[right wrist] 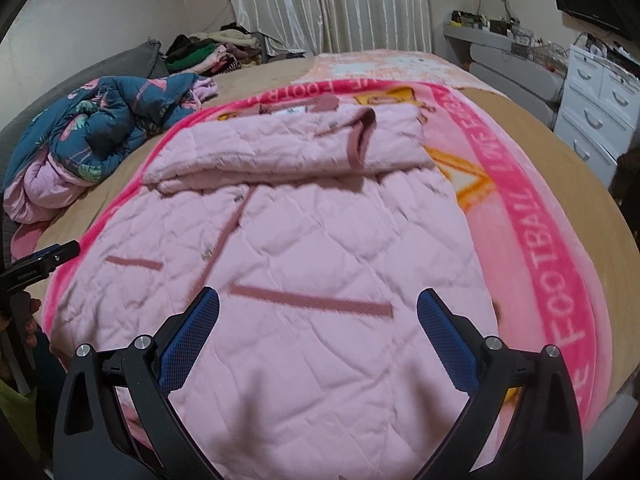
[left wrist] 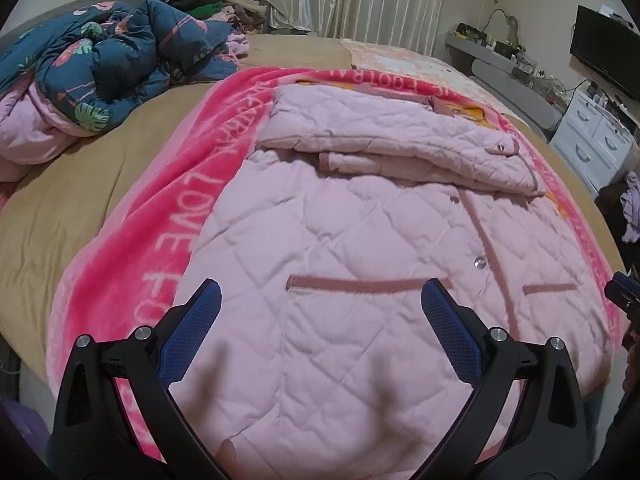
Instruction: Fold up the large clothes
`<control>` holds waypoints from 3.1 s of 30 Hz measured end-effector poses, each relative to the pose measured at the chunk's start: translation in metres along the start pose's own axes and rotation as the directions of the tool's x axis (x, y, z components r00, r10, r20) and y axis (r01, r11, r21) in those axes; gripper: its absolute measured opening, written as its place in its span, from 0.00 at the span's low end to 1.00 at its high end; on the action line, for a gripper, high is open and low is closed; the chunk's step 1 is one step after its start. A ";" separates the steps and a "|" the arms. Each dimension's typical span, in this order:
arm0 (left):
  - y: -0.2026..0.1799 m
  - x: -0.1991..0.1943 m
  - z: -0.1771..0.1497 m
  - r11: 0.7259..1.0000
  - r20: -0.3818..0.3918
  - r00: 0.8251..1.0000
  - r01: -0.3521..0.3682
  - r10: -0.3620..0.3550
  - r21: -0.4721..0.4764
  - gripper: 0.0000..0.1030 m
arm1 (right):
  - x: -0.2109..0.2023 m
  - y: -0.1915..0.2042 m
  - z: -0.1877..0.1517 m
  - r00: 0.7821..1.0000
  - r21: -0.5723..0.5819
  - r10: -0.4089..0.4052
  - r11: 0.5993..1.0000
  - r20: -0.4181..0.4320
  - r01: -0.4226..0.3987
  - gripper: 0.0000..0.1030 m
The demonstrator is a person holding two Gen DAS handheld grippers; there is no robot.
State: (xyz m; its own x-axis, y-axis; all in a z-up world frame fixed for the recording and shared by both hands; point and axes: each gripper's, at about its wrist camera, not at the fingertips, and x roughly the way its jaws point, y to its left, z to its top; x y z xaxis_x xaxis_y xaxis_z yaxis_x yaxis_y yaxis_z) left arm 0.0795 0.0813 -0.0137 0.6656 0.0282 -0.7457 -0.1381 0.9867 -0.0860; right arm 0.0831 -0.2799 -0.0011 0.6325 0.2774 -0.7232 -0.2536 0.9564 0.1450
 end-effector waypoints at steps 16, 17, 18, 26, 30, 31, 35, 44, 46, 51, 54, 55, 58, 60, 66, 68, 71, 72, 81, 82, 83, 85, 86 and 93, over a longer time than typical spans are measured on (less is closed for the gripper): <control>0.027 0.007 -0.046 0.998 -0.070 0.995 -0.069 0.069 0.012 0.91 | -0.006 -0.048 -0.048 0.994 0.036 -0.086 0.995 -0.066 0.089 0.96; 0.029 0.008 -0.048 0.997 -0.074 0.995 -0.072 0.073 0.010 0.91 | -0.006 -0.051 -0.050 0.994 0.041 -0.086 0.995 -0.071 0.089 0.96; 0.033 0.008 -0.051 0.997 -0.081 0.994 -0.078 0.079 0.007 0.91 | -0.007 -0.054 -0.053 0.993 0.046 -0.086 0.995 -0.078 0.090 0.96; 0.051 0.009 -0.065 0.995 -0.118 0.988 -0.098 0.096 -0.007 0.91 | -0.003 -0.070 -0.076 0.985 0.072 -0.077 0.993 -0.152 0.089 0.96; 0.059 0.008 -0.072 0.996 -0.138 0.987 -0.092 0.088 -0.023 0.91 | -0.005 -0.072 -0.087 0.984 0.068 -0.063 0.995 -0.166 0.075 0.96; 0.060 0.008 -0.072 0.996 -0.142 0.986 -0.087 0.082 -0.029 0.91 | -0.005 -0.073 -0.089 0.983 0.076 -0.051 0.995 -0.176 0.065 0.96; 0.071 0.010 -0.079 0.995 -0.170 0.984 -0.068 0.056 -0.067 0.91 | -0.004 -0.079 -0.102 0.980 0.116 0.005 0.993 -0.201 0.018 0.96; 0.087 0.009 -0.095 0.988 -0.215 0.976 0.007 -0.041 -0.153 0.91 | -0.009 -0.084 -0.121 0.976 0.146 0.075 0.988 -0.205 -0.045 0.96; 0.086 0.009 -0.097 0.987 -0.219 0.974 0.026 -0.061 -0.159 0.91 | -0.008 -0.085 -0.127 0.973 0.161 0.099 0.985 -0.209 -0.066 0.96; 0.076 0.013 -0.105 0.985 -0.238 0.964 0.082 -0.118 -0.153 0.91 | -0.007 -0.082 -0.140 0.970 0.166 0.124 0.982 -0.210 -0.089 0.96; 0.077 0.016 -0.104 0.982 -0.239 0.962 0.091 -0.130 -0.168 0.91 | -0.010 -0.082 -0.144 0.973 0.180 0.131 0.979 -0.191 -0.097 0.95; 0.077 0.017 -0.105 0.981 -0.238 0.962 0.093 -0.133 -0.170 0.91 | -0.011 -0.082 -0.144 0.973 0.191 0.140 0.976 -0.182 -0.105 0.92; 0.078 0.019 -0.104 0.978 -0.234 0.962 0.098 -0.140 -0.183 0.91 | -0.016 -0.082 -0.141 0.971 0.212 0.184 0.966 -0.156 -0.149 0.70; 0.080 0.020 -0.104 0.975 -0.229 0.962 0.103 -0.148 -0.198 0.91 | -0.022 -0.083 -0.137 0.970 0.225 0.213 0.957 -0.121 -0.182 0.55; 0.080 0.022 -0.102 0.969 -0.204 0.967 0.104 -0.151 -0.225 0.91 | -0.028 -0.092 -0.124 0.955 0.295 0.295 0.916 -0.039 -0.271 0.45; 0.081 0.022 -0.101 0.967 -0.200 0.967 0.110 -0.158 -0.232 0.91 | -0.019 -0.094 -0.124 0.952 0.313 0.303 0.910 -0.052 -0.272 0.46; 0.081 0.020 -0.100 0.964 -0.185 0.969 0.118 -0.164 -0.238 0.78 | -0.012 -0.095 -0.121 0.945 0.340 0.323 0.895 -0.048 -0.288 0.44; 0.081 0.017 -0.099 0.965 -0.173 0.973 0.110 -0.153 -0.237 0.71 | -0.012 -0.094 -0.120 0.946 0.339 0.322 0.895 -0.044 -0.289 0.41; 0.069 -0.005 -0.083 0.968 -0.105 0.978 0.159 -0.182 -0.196 0.12 | -0.047 -0.080 -0.082 0.947 0.237 0.312 0.917 0.077 -0.322 0.20; 0.069 -0.008 -0.080 0.967 -0.094 0.978 0.167 -0.188 -0.194 0.11 | -0.050 -0.079 -0.077 0.945 0.228 0.314 0.918 0.088 -0.326 0.19; 0.068 -0.012 -0.076 0.966 -0.080 0.978 0.176 -0.193 -0.190 0.10 | -0.054 -0.078 -0.071 0.943 0.218 0.318 0.917 0.102 -0.333 0.19; 0.065 -0.023 -0.066 0.967 -0.043 0.978 0.192 -0.202 -0.167 0.09 | -0.059 -0.077 -0.062 0.940 0.200 0.317 0.920 0.127 -0.337 0.19; 0.064 -0.029 -0.060 0.966 -0.022 0.978 0.200 -0.206 -0.163 0.09 | -0.062 -0.076 -0.057 0.938 0.188 0.316 0.922 0.140 -0.339 0.19; 0.058 -0.046 -0.029 0.962 0.055 0.972 0.235 -0.229 -0.138 0.08 | -0.071 -0.075 -0.027 0.931 0.144 0.312 0.929 0.192 -0.341 0.17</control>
State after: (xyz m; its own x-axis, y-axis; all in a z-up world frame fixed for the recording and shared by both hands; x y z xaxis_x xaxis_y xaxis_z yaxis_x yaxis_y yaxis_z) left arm 0.0191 0.1326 -0.0037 0.7186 -0.1898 -0.6690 -0.0780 0.9339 -0.3488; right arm 0.0379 -0.3733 0.0213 0.6500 0.5738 -0.4982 -0.3459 0.8072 0.4783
